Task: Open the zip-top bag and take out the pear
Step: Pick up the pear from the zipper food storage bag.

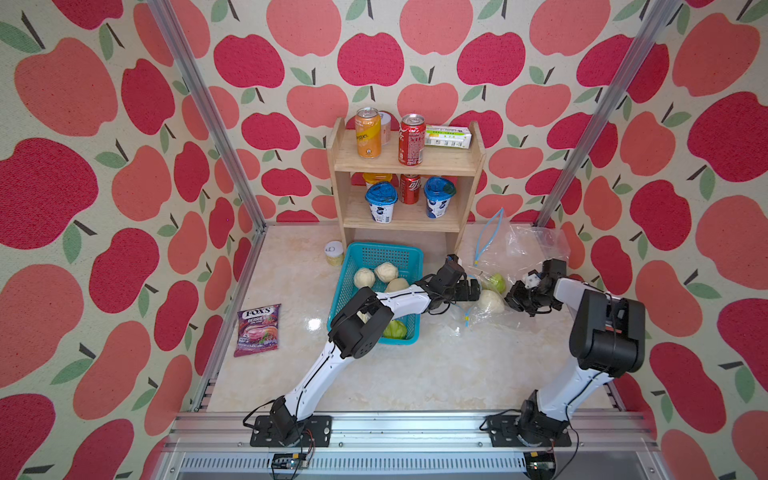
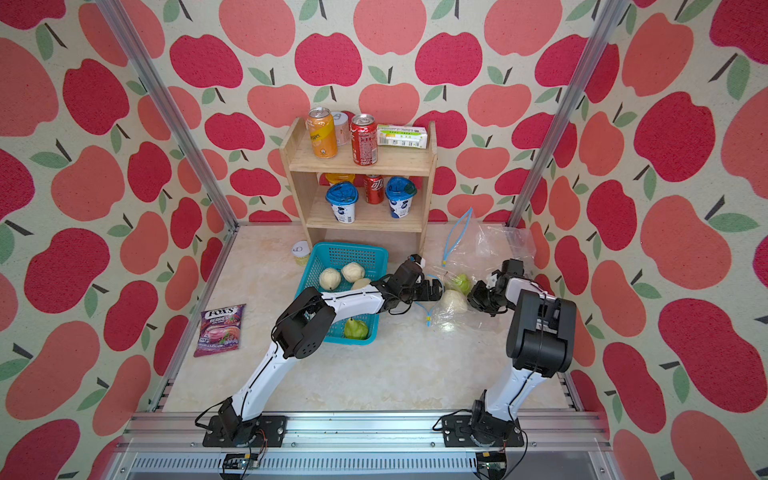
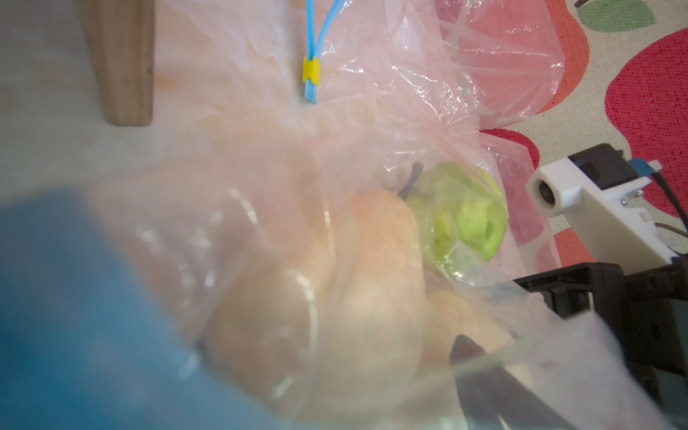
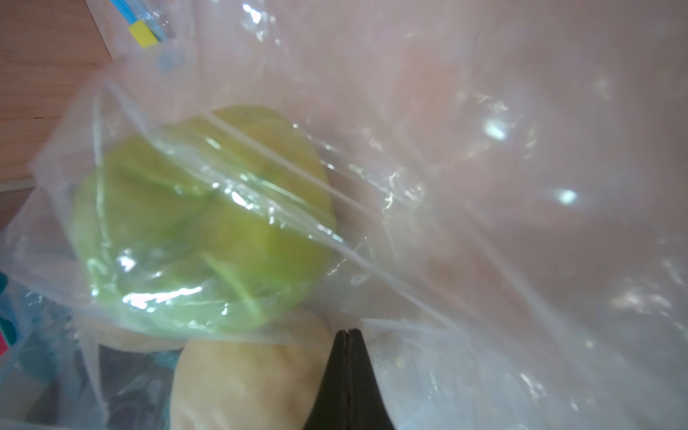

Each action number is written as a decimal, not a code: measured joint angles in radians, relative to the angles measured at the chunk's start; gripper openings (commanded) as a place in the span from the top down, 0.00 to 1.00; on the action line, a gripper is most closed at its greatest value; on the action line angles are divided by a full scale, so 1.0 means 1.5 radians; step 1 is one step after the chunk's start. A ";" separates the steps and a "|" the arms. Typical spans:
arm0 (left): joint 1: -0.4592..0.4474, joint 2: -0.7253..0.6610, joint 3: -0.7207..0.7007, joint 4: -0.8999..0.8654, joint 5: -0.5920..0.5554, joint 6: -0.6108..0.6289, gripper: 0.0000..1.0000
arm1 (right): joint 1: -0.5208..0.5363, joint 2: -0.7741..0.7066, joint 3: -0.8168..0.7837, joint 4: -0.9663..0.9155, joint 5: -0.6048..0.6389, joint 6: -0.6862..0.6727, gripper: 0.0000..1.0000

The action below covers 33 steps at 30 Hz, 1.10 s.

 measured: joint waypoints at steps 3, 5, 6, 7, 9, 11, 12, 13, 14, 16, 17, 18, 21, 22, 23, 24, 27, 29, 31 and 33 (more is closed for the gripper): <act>-0.001 0.013 0.009 0.022 -0.010 0.015 0.08 | 0.000 0.000 -0.006 0.000 -0.001 0.000 1.00; -0.002 0.014 0.003 0.034 -0.014 0.023 0.22 | 0.000 0.000 -0.010 0.000 -0.002 0.000 1.00; -0.002 0.014 -0.003 0.042 -0.015 0.026 0.26 | -0.001 0.000 -0.011 0.000 -0.001 0.000 1.00; -0.003 0.014 -0.013 0.055 -0.019 0.035 0.28 | -0.001 0.000 -0.011 0.000 -0.002 0.000 1.00; -0.005 0.009 -0.034 0.084 -0.026 0.050 0.30 | -0.002 0.000 -0.011 0.000 -0.002 0.000 1.00; -0.012 -0.007 -0.058 0.091 -0.039 0.068 0.31 | -0.003 0.000 -0.011 0.000 -0.003 0.000 1.00; -0.015 -0.018 -0.073 0.090 -0.043 0.075 0.32 | -0.004 -0.001 -0.012 0.000 -0.003 0.000 1.00; -0.020 -0.035 -0.093 0.087 -0.049 0.081 0.33 | -0.004 -0.002 -0.012 0.000 -0.003 0.000 1.00; -0.025 -0.049 -0.111 0.085 -0.055 0.085 0.34 | -0.004 -0.002 -0.012 0.000 -0.003 0.000 1.00; -0.035 -0.080 -0.135 0.071 -0.065 0.091 0.36 | -0.004 -0.003 -0.013 0.001 -0.004 0.000 1.00; -0.039 -0.094 -0.141 0.058 -0.070 0.092 0.37 | -0.004 -0.003 -0.014 0.001 -0.004 0.000 1.00; -0.042 -0.107 -0.142 0.047 -0.073 0.092 0.38 | -0.004 -0.003 -0.016 0.002 -0.004 0.001 1.00; -0.050 -0.151 -0.150 0.013 -0.075 0.090 0.40 | -0.004 -0.003 -0.017 0.005 -0.003 0.003 1.00; -0.051 -0.166 -0.150 -0.002 -0.076 0.089 0.41 | -0.004 -0.003 -0.017 0.007 -0.003 0.003 1.00; -0.052 -0.179 -0.150 -0.017 -0.076 0.088 0.42 | -0.004 -0.003 -0.017 0.007 -0.003 0.003 1.00; -0.052 -0.189 -0.149 -0.033 -0.076 0.086 0.43 | -0.004 -0.003 -0.017 0.008 -0.003 0.004 1.00; -0.056 -0.205 -0.121 -0.110 -0.086 0.087 0.43 | -0.004 -0.003 -0.017 0.010 -0.003 0.008 1.00; -0.062 -0.207 -0.096 -0.167 -0.104 0.095 0.42 | -0.004 -0.003 -0.017 0.010 -0.004 0.011 1.00; -0.072 -0.209 -0.077 -0.220 -0.119 0.100 0.42 | -0.005 -0.003 -0.017 0.010 -0.003 0.013 1.00; -0.081 -0.212 -0.061 -0.272 -0.128 0.104 0.42 | -0.005 -0.003 -0.017 0.011 -0.004 0.017 1.00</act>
